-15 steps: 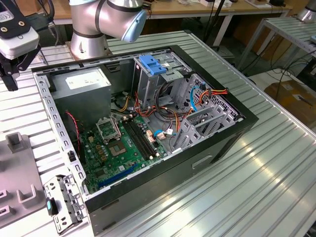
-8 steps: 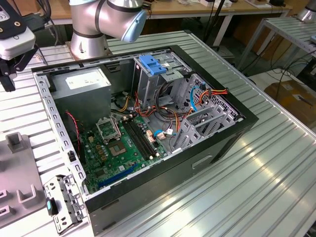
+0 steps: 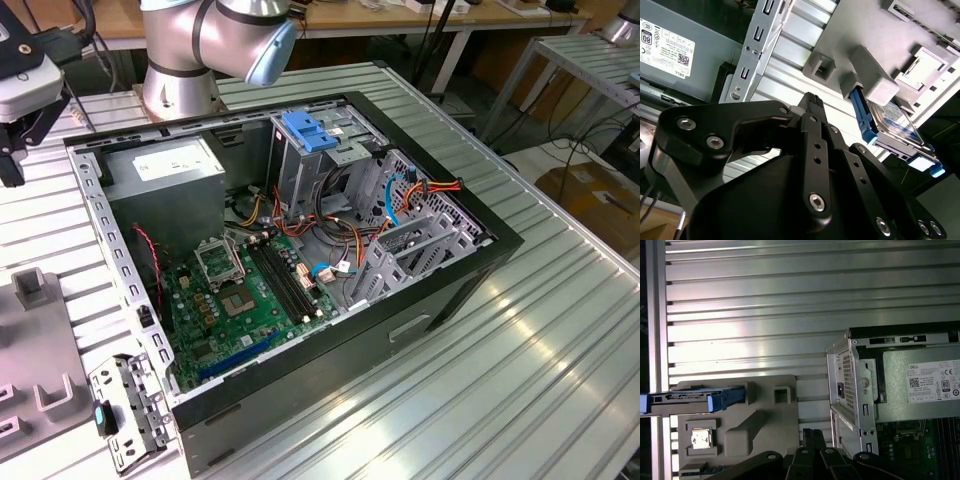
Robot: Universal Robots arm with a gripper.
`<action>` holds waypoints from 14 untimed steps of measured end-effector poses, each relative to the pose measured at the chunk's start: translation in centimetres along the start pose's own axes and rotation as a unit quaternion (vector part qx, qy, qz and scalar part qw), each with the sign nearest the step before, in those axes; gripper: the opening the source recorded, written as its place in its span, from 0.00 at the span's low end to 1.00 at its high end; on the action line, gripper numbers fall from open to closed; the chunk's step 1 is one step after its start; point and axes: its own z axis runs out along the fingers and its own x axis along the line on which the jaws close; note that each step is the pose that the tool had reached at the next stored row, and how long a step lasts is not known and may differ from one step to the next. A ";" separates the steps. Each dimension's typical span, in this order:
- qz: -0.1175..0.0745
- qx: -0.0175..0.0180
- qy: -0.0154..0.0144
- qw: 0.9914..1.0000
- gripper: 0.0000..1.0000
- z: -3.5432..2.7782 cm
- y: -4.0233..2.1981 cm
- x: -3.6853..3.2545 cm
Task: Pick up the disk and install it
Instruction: 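Reach for the disk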
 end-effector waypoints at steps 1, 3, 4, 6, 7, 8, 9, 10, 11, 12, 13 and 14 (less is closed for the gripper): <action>0.000 0.000 0.000 1.000 0.11 0.00 0.00 0.05; 0.000 0.000 0.000 1.000 0.11 0.00 -0.01 0.17; 0.000 0.000 0.000 1.000 0.11 0.00 -0.02 0.24; 0.000 0.000 0.000 1.000 0.11 0.00 -0.03 0.37; 0.000 0.000 0.000 1.000 0.11 0.00 -0.03 0.42; 0.000 0.000 0.000 1.000 0.11 0.00 -0.04 0.49; 0.000 0.000 0.000 1.000 0.11 0.00 -0.04 0.54; 0.000 0.000 0.000 1.000 0.11 0.00 -0.05 0.62; 0.000 0.000 0.000 1.000 0.11 0.00 -0.05 0.67; 0.000 0.000 0.000 1.000 0.11 0.00 -0.06 0.75; 0.000 0.000 0.000 1.000 0.11 0.00 -0.06 0.84; 0.000 0.000 0.000 1.000 0.11 0.00 -0.07 0.92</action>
